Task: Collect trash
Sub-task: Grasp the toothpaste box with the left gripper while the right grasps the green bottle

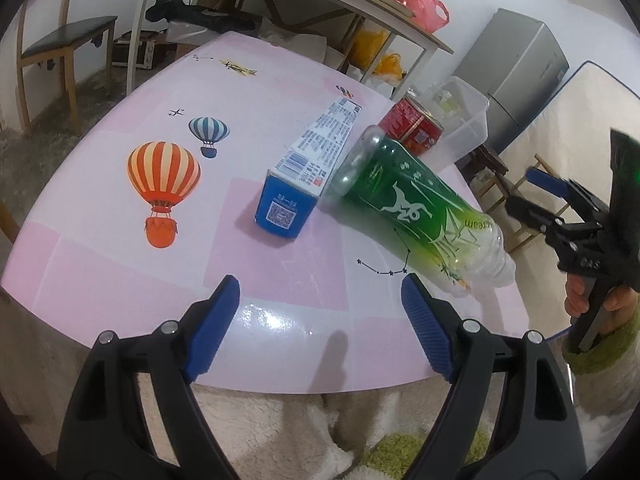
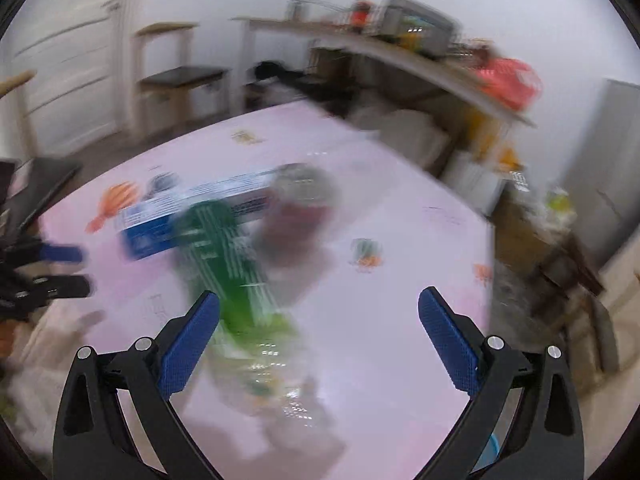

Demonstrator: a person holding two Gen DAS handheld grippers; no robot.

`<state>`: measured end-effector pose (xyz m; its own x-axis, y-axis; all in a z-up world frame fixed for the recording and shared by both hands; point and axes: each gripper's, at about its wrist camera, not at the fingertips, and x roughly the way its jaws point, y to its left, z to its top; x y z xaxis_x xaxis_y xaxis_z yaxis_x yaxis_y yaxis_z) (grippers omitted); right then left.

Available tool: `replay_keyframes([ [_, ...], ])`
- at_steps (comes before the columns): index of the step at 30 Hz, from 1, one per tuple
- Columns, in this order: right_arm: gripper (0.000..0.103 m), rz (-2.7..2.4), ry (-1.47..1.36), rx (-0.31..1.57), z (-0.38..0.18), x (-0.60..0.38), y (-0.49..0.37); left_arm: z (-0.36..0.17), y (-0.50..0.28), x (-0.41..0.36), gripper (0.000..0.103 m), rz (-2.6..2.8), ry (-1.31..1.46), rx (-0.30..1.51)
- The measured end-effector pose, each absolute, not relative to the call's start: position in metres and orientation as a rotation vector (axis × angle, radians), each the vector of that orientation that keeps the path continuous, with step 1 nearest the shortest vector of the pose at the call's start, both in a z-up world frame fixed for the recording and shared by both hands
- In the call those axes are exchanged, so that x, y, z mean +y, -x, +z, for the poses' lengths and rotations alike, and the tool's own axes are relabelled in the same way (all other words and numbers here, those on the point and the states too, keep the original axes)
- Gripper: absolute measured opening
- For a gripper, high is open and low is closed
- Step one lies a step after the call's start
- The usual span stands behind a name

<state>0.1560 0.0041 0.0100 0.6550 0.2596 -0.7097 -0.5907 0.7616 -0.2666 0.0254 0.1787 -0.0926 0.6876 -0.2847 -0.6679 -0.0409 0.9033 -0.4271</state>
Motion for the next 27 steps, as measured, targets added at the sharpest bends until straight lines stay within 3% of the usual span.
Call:
replay_keyframes([
  [16, 0.096, 0.614, 0.556, 0.853, -0.035, 0.023, -0.190, -0.074, -0.063, 0.193, 0.078, -0.117, 0.292, 0.722],
  [19, 0.093, 0.631, 0.582, 0.871, -0.042, 0.026, -0.191, -0.076, -0.078, 0.191, 0.067, -0.136, 0.264, 0.740],
  [24, 0.086, 0.644, 0.583, 0.925, -0.051, 0.026, -0.198, -0.087, -0.096, 0.188, 0.041, -0.138, 0.268, 0.801],
  [27, 0.081, 0.676, 0.555, 0.954, -0.054, 0.025, -0.199, -0.088, -0.097, 0.186, 0.037, -0.129, 0.269, 0.812],
])
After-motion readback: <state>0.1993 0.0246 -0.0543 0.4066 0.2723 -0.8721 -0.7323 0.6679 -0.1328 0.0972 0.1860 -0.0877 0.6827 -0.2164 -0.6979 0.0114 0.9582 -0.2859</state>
